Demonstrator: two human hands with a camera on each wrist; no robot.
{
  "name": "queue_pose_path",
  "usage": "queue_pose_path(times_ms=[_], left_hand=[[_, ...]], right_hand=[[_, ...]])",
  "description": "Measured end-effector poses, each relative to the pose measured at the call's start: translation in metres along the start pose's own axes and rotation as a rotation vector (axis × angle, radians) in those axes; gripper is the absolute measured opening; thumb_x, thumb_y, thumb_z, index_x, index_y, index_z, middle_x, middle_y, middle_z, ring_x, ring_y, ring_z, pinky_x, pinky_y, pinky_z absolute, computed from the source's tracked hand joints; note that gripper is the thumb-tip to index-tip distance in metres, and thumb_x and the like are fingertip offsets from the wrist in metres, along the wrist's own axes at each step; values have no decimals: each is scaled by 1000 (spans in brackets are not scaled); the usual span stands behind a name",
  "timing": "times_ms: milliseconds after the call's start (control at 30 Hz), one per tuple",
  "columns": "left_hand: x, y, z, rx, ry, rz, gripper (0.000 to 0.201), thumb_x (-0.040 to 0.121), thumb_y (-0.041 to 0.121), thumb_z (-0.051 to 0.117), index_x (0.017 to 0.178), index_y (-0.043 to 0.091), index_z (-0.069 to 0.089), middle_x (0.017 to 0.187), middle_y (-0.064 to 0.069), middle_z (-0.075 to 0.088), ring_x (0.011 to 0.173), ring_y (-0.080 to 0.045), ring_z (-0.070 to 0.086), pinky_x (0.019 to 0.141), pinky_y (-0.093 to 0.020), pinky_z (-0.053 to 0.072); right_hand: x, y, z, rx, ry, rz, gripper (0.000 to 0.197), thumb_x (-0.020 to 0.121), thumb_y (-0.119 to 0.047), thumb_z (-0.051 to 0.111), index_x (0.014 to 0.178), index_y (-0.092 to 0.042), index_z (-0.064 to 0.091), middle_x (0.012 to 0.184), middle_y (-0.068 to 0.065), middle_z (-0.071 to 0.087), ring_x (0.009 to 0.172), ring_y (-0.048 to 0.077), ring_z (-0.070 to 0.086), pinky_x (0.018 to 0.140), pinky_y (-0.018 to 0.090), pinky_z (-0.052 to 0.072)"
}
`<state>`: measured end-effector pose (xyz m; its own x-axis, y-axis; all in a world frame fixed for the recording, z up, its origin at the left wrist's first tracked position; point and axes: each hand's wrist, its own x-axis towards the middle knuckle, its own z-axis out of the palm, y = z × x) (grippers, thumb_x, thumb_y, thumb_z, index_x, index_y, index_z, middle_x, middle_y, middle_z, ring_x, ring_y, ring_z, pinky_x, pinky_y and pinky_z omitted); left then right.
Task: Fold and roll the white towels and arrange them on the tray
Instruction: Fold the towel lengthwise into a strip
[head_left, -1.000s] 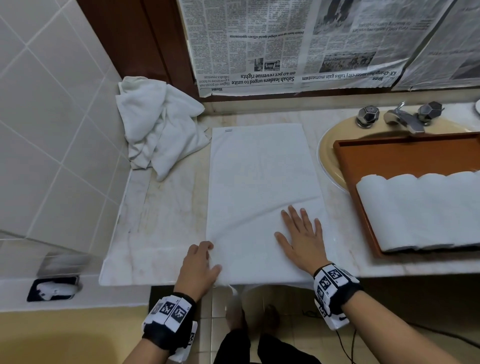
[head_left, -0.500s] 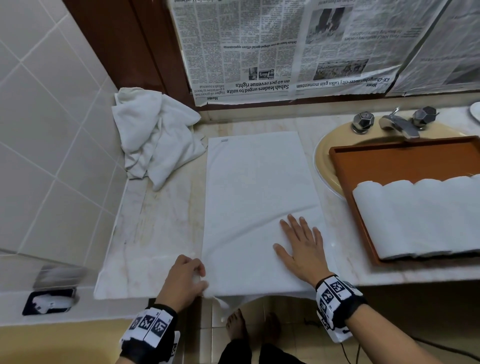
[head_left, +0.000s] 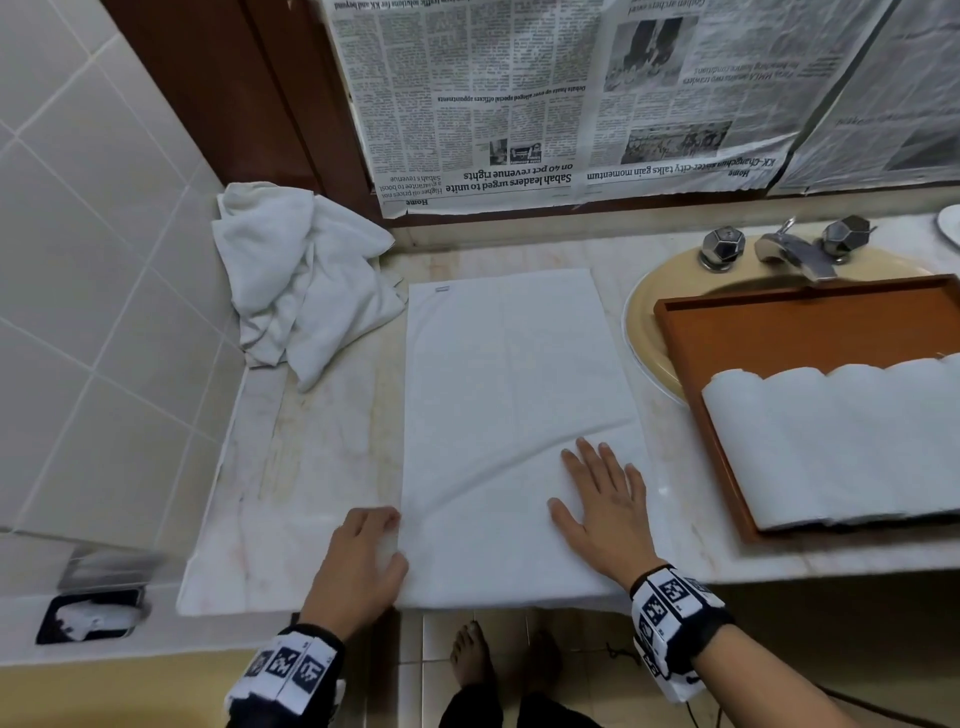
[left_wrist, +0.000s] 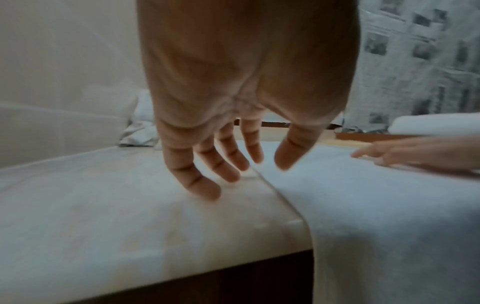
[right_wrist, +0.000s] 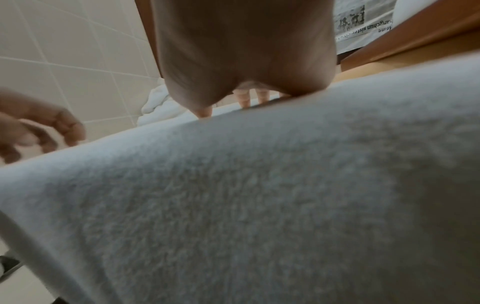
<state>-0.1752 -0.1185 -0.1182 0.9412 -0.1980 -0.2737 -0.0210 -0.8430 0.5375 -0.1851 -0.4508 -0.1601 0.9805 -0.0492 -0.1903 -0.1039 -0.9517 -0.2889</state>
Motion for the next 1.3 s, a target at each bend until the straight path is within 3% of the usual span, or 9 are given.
queue_pose_path(times_ms=[133, 267, 333, 567, 733, 867, 1067, 1200, 1300], left_hand=[[34, 37, 25, 119, 136, 121, 58, 96, 55, 34, 145, 26, 47, 153, -1, 40, 137, -25, 39, 109, -43, 36], [65, 66, 54, 296, -35, 79, 54, 103, 53, 12, 156, 45, 3, 165, 15, -12, 152, -17, -13, 120, -54, -1], [68, 64, 62, 343, -39, 56, 54, 103, 55, 8, 153, 49, -9, 161, 19, -22, 149, -15, -24, 119, -54, -11], [58, 49, 59, 363, -29, -2, 65, 92, 63, -7, 154, 45, -14, 159, 15, -29, 150, -13, -21, 121, -49, -12], [84, 71, 44, 255, 32, 0, 75, 90, 64, -2, 157, 36, 13, 167, 8, -3, 153, -18, -8, 121, -51, -5], [119, 76, 41, 316, -84, 19, 58, 101, 58, 9, 155, 45, -6, 163, 10, -23, 150, -20, -22, 120, -55, -9], [136, 57, 33, 382, -131, 38, 76, 76, 64, -21, 150, 48, -22, 157, 15, -34, 148, -14, -27, 120, -51, -14], [147, 48, 20, 367, -122, -28, 68, 91, 65, -5, 153, 40, -19, 161, 10, -29, 150, -17, -24, 120, -51, -11], [171, 59, 16, 321, -69, -10, 69, 92, 62, -3, 156, 36, -11, 163, 9, -22, 151, -19, -20, 121, -51, -9]], right_hand=[[8, -16, -3, 57, 59, -43, 74, 92, -63, 17, 158, -29, 16, 166, -11, 3, 152, 11, -5, 120, 42, -6], [17, -32, 5, 11, 7, -120, 65, 98, -58, 13, 158, -37, 3, 164, -15, -9, 152, 11, -14, 121, 47, -6], [19, -31, 8, -42, -16, -120, 62, 99, -59, 11, 158, -39, 4, 164, -15, -8, 152, 13, -12, 121, 49, -5], [27, 22, -11, -36, -1, 130, 64, 98, -62, 4, 156, -39, -10, 162, -17, -21, 150, 11, -21, 118, 44, -16], [32, 2, -12, -57, 0, -60, 62, 100, -57, 10, 158, -37, -3, 163, -16, -15, 151, 11, -17, 120, 44, -14], [50, -16, -6, -90, -71, -113, 64, 99, -60, 5, 158, -36, 1, 163, -17, -12, 152, 13, -11, 119, 45, -12], [67, 3, -17, -102, -54, 43, 77, 89, -66, -15, 157, -31, -11, 160, -18, -23, 150, 9, -19, 119, 41, -11], [76, 13, -36, -85, -50, 142, 84, 85, -64, -12, 158, -25, -5, 164, -12, -15, 152, 12, -13, 120, 45, -5], [98, -1, -43, -51, -6, 7, 79, 90, -65, -11, 159, -25, -2, 164, -13, -11, 152, 10, -12, 120, 41, -9]])
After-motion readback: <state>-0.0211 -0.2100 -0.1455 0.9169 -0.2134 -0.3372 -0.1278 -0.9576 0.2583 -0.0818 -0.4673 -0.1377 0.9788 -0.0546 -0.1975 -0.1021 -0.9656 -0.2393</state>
